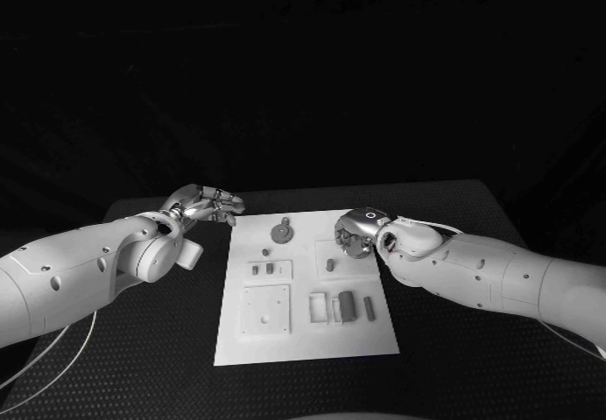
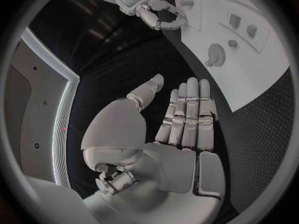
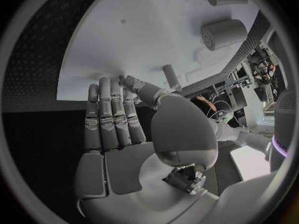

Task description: Assemble the parts on the task board

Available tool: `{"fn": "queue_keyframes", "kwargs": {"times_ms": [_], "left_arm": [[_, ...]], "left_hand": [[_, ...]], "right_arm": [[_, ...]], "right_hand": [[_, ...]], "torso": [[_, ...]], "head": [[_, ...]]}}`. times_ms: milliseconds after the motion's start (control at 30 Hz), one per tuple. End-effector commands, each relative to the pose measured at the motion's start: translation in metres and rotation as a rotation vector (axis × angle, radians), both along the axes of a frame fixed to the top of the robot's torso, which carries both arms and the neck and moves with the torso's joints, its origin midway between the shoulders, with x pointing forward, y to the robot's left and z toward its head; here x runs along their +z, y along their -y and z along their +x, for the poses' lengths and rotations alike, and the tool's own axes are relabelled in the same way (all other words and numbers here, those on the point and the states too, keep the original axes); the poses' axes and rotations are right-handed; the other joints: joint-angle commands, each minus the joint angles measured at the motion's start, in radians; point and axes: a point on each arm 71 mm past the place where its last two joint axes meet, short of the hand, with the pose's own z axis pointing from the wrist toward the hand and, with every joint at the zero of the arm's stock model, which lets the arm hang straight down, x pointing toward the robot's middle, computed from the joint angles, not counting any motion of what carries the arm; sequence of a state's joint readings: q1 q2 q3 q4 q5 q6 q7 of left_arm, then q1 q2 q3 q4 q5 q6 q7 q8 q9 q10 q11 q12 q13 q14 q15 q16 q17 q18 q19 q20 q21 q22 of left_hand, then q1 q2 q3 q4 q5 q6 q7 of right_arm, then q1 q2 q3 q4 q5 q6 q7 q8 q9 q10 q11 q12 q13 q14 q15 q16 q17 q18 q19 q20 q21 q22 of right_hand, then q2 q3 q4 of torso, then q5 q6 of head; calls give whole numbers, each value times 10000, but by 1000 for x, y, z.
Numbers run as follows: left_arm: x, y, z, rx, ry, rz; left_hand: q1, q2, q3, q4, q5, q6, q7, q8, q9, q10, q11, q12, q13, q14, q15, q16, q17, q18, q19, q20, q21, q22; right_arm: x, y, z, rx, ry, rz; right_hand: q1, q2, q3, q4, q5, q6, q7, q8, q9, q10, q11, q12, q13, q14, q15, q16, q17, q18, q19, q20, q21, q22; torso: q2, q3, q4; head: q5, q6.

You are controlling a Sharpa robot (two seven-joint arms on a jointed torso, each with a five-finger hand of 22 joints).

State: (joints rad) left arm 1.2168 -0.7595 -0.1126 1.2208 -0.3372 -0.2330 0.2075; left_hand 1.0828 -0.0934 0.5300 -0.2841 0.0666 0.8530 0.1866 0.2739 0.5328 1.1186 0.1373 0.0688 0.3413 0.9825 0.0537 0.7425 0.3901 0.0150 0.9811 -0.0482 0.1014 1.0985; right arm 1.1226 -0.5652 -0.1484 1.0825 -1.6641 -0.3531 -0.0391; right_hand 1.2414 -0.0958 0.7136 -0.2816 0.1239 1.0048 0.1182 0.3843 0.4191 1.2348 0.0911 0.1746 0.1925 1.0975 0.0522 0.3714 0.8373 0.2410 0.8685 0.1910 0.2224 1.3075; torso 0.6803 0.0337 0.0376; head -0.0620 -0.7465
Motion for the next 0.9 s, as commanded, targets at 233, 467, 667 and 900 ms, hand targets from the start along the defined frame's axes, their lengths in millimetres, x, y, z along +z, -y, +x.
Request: {"fn": "queue_keyframes", "kwargs": {"times_ms": [233, 467, 667, 900], "left_arm": [[1, 1, 0, -88, -31, -100], [1, 2, 0, -89, -11, -106], [1, 1, 0, -63, 8, -101], [1, 2, 0, -69, 23, -108]], "left_hand": [[-79, -22, -76, 14, 34, -155, 21, 27, -39, -110, 11, -8, -33, 52, -14, -83, 51, 22, 81, 22, -87, -27], [-86, -23, -80, 19, 33, -171, 29, 24, -43, -113, 13, -6, -35, 56, -13, -90, 61, 21, 84, 22, -91, -28], [-89, -19, -81, 24, 34, -179, 33, 26, -44, -113, 13, -2, -36, 61, -14, -95, 71, 21, 89, 21, -95, -29], [-89, -11, -79, 28, 36, -182, 35, 29, -45, -111, 12, 1, -37, 68, -16, -98, 81, 22, 97, 19, -96, -30]], "right_arm": [[-8, -3, -2, 186, -681, -536], [-10, -3, -3, 204, -829, -649], [-11, -3, -3, 220, -774, -685], [-11, -4, -5, 259, -608, -875]], "right_hand": [[-227, -278, -10, -3, -16, -484, 238, -332, -114, -588, 304, -457, -36, -576, 308, -385, -117, 33, -613, 111, -262, 224], [-245, -357, -21, 25, -17, -567, 280, -392, -147, -699, 362, -551, -64, -686, 365, -450, -133, 1, -733, 131, -318, 229], [-235, -168, 3, 106, -17, -444, 233, -332, -130, -602, 324, -522, -38, -596, 313, -396, -100, 27, -665, 121, -274, 244], [-151, 200, 59, -24, -12, -32, 51, -130, -50, -154, 122, -348, 82, -166, 108, -173, 17, 164, -256, 62, -31, 246]], "torso": [[-2, 3, -5], [-3, 3, -1], [-4, -1, 4], [-3, 0, 0]], "head": [[-18, -43], [-33, -54], [-39, -62], [-35, -62]]}}
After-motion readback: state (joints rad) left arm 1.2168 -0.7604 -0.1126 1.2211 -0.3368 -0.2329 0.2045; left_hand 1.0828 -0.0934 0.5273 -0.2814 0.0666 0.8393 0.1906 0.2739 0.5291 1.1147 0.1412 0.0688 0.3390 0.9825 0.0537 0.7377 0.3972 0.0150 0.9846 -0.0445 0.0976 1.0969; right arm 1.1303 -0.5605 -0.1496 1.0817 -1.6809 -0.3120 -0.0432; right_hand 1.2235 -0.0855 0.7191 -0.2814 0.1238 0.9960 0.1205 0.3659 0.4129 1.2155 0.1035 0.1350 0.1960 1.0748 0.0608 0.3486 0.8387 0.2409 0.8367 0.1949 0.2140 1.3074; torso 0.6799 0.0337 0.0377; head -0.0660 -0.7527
